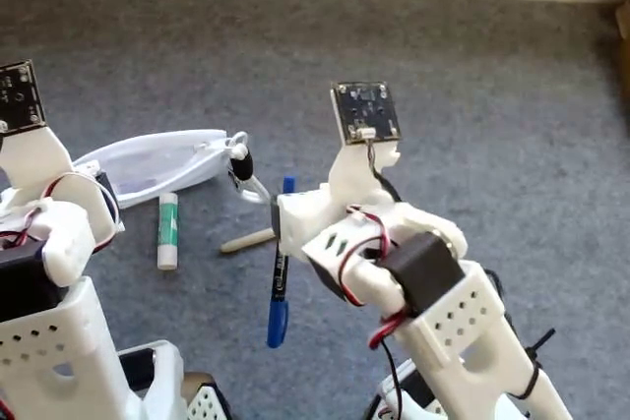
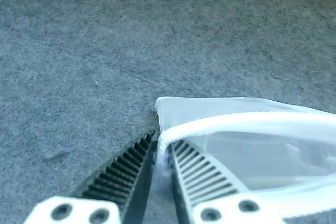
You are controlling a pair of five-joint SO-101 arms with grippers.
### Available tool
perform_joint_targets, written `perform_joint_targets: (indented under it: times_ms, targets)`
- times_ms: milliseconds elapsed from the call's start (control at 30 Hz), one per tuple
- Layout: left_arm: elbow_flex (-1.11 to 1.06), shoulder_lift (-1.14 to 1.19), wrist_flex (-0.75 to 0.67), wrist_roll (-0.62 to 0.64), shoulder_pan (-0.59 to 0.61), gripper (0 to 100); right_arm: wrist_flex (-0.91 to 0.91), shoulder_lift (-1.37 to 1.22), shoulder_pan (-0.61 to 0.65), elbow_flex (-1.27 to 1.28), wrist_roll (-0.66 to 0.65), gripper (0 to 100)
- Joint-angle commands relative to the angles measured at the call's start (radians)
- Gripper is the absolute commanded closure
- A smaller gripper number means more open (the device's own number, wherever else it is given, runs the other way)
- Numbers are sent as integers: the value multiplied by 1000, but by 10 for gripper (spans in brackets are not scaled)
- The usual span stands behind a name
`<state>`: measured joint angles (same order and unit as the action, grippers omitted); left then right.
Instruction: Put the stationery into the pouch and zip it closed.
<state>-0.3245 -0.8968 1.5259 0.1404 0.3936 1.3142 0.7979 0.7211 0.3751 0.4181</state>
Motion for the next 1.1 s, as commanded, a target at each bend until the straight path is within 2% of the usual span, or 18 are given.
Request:
perform_joint_targets:
  times_ms: [0, 167, 400, 567, 900, 1067]
  targets:
    - [12, -10, 2, 5, -19, 993, -2, 74, 13, -21, -55, 993]
    - [10, -10, 2, 5, -61, 993, -97, 139, 38, -16, -123, 993]
    - [16, -10, 2, 5, -77, 993, -349, 243, 145, -15, -307, 993]
    - [16, -10, 2, 5, -77, 993, -519, 255, 165, -13, -419, 993]
    - [12, -10, -2, 5, -77, 993, -846, 243, 165, 12, -433, 993]
    - [12, -10, -2, 5, -77, 993, -1047, 154, 157, 81, -433, 993]
